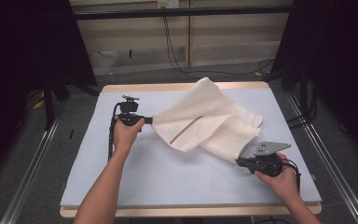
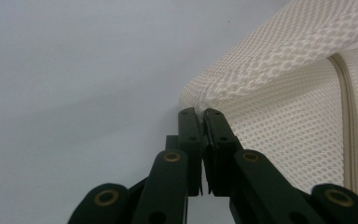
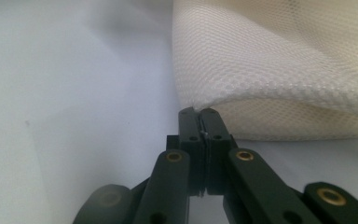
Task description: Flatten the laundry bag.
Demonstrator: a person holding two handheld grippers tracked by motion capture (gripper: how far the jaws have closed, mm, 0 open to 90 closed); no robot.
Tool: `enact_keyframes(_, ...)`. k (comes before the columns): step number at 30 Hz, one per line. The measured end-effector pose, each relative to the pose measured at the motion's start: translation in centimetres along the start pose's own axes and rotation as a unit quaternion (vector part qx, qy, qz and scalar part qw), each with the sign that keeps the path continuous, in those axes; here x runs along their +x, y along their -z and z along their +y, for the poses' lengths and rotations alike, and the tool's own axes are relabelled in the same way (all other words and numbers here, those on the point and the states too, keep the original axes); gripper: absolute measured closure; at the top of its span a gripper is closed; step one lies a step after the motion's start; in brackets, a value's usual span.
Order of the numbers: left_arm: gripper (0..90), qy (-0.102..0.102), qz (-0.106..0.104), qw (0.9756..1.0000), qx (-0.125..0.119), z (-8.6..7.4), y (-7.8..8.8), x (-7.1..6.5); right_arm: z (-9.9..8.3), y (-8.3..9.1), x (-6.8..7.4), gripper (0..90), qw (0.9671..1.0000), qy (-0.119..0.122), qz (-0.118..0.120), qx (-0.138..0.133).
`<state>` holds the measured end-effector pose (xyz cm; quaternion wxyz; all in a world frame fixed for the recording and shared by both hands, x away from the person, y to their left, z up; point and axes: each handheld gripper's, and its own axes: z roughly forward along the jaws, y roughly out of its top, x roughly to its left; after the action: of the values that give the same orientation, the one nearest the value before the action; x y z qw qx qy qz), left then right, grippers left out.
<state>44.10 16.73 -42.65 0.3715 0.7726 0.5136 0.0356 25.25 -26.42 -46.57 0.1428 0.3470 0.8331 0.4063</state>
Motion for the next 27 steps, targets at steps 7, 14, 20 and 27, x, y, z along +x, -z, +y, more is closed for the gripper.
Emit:
enact_keyframes(7, 86.3, 0.004, 0.003, 1.0000, -0.003, 0.1, -0.4, 0.3, -0.1, 0.0, 0.0, 89.1, 1.0000, 0.002, 0.000, -0.001)
enact_keyframes(14, 86.6, 0.011, 0.006, 0.9999, 0.001, 0.1, -0.3, 0.6, -0.1, 0.1, -0.1, 89.1, 1.0000, -0.001, -0.003, 0.000)
enact_keyframes(20, 86.4, 0.014, 0.015, 0.9998, 0.004, -0.1, -0.1, 1.2, -0.2, 0.2, -0.3, 89.1, 0.9999, -0.002, -0.010, 0.004)
enact_keyframes(27, 79.0, 0.000, 0.025, 0.9996, -0.009, -0.1, 0.5, 1.4, -0.3, 0.1, -0.4, 88.9, 0.9999, 0.001, -0.009, 0.005)
